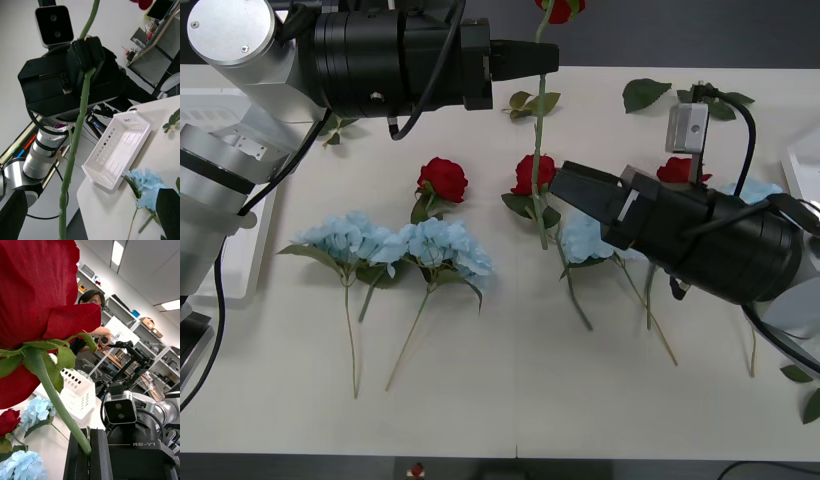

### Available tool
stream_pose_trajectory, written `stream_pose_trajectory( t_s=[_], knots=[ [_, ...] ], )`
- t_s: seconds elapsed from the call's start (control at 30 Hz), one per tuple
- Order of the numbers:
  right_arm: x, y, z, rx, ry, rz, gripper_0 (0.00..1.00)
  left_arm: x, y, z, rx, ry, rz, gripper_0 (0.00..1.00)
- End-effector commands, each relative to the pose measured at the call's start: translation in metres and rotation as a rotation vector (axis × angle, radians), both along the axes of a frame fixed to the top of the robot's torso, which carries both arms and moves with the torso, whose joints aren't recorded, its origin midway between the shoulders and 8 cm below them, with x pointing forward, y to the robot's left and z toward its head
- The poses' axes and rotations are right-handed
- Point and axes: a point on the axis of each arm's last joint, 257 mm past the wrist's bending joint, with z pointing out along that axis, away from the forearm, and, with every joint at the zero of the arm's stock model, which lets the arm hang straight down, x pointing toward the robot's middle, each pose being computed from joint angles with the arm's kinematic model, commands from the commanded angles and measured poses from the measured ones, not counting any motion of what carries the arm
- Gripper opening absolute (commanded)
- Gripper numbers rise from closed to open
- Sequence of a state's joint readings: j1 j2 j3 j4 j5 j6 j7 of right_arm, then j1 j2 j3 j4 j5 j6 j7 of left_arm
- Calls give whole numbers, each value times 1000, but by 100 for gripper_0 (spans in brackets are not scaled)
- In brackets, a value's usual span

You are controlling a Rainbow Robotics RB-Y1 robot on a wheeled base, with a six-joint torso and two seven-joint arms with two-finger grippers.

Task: Put the red flowers into the right box and the blue flowers into the left box

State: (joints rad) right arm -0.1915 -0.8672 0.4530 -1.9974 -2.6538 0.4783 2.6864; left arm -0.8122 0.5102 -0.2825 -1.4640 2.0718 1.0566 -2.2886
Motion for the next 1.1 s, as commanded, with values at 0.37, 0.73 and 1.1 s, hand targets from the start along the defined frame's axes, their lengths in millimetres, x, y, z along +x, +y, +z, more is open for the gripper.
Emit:
stream_pose_trajectory(
  t_s=[0.37, 0.73, 1.1],
  knots=[
    [7, 40, 28, 27, -21, 9, 86, -8, -6, 28, -21, -72, -21, 0],
    [11, 46, 34, 72, 34, 9, 15, -8, -6, 28, -21, -72, -21, 0],
    [11, 47, 36, 89, 62, 16, 0, -8, -6, 28, -21, -72, -21, 0]
  ],
)
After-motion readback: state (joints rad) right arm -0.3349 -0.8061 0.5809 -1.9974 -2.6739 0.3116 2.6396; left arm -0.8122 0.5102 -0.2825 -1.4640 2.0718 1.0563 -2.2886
